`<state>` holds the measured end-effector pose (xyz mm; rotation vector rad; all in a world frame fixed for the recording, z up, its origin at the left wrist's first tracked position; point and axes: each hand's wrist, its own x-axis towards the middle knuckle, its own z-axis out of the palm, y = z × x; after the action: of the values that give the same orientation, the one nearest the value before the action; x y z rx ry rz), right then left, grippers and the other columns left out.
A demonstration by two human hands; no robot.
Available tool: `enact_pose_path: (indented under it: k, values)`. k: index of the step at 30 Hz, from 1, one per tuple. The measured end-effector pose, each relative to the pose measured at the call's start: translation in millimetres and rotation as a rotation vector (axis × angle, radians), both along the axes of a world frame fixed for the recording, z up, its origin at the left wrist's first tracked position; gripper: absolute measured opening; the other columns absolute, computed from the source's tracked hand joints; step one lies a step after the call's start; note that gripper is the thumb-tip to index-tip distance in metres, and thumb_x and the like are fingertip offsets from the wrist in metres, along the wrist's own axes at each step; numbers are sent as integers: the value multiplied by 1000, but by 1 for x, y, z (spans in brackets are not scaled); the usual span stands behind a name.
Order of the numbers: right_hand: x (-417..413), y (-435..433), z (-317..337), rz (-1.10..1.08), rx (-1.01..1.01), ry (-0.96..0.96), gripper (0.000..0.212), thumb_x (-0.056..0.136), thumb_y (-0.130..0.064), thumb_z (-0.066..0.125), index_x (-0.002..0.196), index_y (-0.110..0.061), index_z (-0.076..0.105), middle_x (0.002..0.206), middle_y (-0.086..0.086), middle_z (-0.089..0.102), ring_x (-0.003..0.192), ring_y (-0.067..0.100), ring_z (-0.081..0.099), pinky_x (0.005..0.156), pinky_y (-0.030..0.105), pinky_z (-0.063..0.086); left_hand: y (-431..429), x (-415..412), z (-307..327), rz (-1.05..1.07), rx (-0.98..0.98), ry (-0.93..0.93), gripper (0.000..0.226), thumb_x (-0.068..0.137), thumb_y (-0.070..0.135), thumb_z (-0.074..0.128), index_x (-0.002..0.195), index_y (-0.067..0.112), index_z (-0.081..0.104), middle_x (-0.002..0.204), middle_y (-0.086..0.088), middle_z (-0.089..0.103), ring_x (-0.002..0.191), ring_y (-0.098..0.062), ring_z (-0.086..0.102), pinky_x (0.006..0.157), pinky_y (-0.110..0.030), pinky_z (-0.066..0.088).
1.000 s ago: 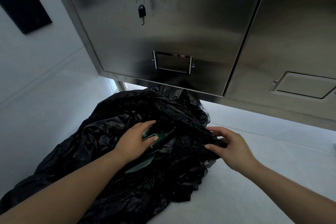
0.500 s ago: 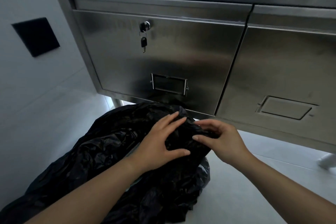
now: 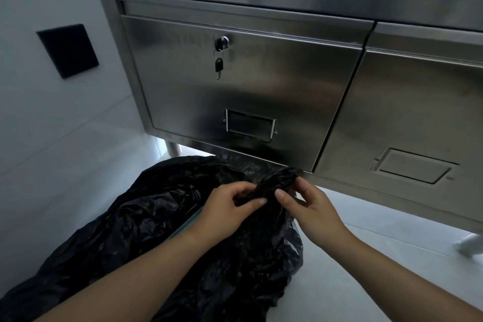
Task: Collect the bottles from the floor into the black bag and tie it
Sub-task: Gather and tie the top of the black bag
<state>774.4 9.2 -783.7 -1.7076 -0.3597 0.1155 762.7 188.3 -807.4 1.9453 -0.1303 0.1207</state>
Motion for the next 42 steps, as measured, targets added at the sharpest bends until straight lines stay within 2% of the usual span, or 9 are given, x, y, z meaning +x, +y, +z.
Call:
enact_pose_path:
  k: [4, 9, 16, 22, 25, 28, 34, 38, 42]
  values:
    - [17, 54, 12, 38, 44, -46, 24, 85, -42, 57, 103, -30, 68, 104, -11, 71, 102, 4, 63, 86, 19, 49, 20, -5, 4, 65, -116, 2, 7, 81, 22, 71, 87, 22, 73, 82, 9, 74, 79, -6, 69, 75, -21, 53]
    - [26, 129, 17, 95, 48, -80, 16, 94, -22, 50, 86, -24, 63, 85, -2, 73, 85, 11, 68, 80, 27, 52, 86, -21, 5, 212, -144, 36, 20, 76, 24, 75, 93, 33, 68, 94, 8, 73, 90, -6, 67, 83, -21, 52]
    - [-1, 200, -19, 299, -300, -221, 20, 97, -31, 40, 91, -13, 49, 62, -4, 57, 53, 4, 54, 58, 22, 44, 221, -89, -30, 385, 47, 179, 17, 78, 21, 74, 86, 35, 67, 86, 4, 73, 84, -8, 68, 80, -24, 52]
    - [-23, 229, -47, 291, -391, -195, 28, 96, -39, 34, 112, -18, 44, 84, -9, 57, 76, 5, 57, 64, 23, 44, 297, -131, -67, 473, 188, 304, 18, 79, 15, 73, 90, 26, 65, 90, 2, 68, 80, -3, 63, 73, -4, 41]
    - [-30, 240, -58, 284, -395, -143, 42, 95, -46, 28, 122, -17, 40, 92, 0, 59, 85, 7, 57, 75, 21, 46, 319, -135, -81, 471, 316, 380, 25, 82, 19, 70, 106, 20, 63, 108, -2, 65, 101, -16, 60, 86, -20, 43]
    - [-34, 247, -70, 299, -392, -65, 65, 87, -62, 19, 126, -13, 38, 108, 15, 60, 97, 25, 57, 90, 44, 45, 330, -135, -94, 421, 458, 437, 37, 84, 21, 68, 119, 17, 58, 123, -7, 56, 117, -21, 52, 95, -24, 36]
    - [-35, 254, -81, 254, -338, -103, 31, 97, -36, 25, 110, -31, 53, 106, -9, 61, 98, -1, 54, 83, 15, 41, 336, -123, -123, 432, 567, 463, 60, 85, 28, 65, 138, 15, 42, 144, -12, 41, 134, -25, 37, 109, -29, 28]
    - [-30, 250, -78, 211, -407, -207, 27, 98, -24, 36, 104, -11, 59, 78, -4, 51, 71, 7, 50, 61, 15, 36, 334, -119, -142, 425, 460, 549, 56, 85, 27, 65, 136, 21, 43, 127, -7, 61, 116, -24, 57, 88, -24, 42]
    - [-27, 239, -70, 230, -425, -231, 26, 96, -23, 42, 102, -7, 61, 74, -5, 48, 66, 9, 48, 55, 15, 33, 320, -107, -132, 461, 344, 377, 35, 81, 16, 70, 113, 25, 61, 94, 7, 66, 97, -18, 66, 72, -13, 39]
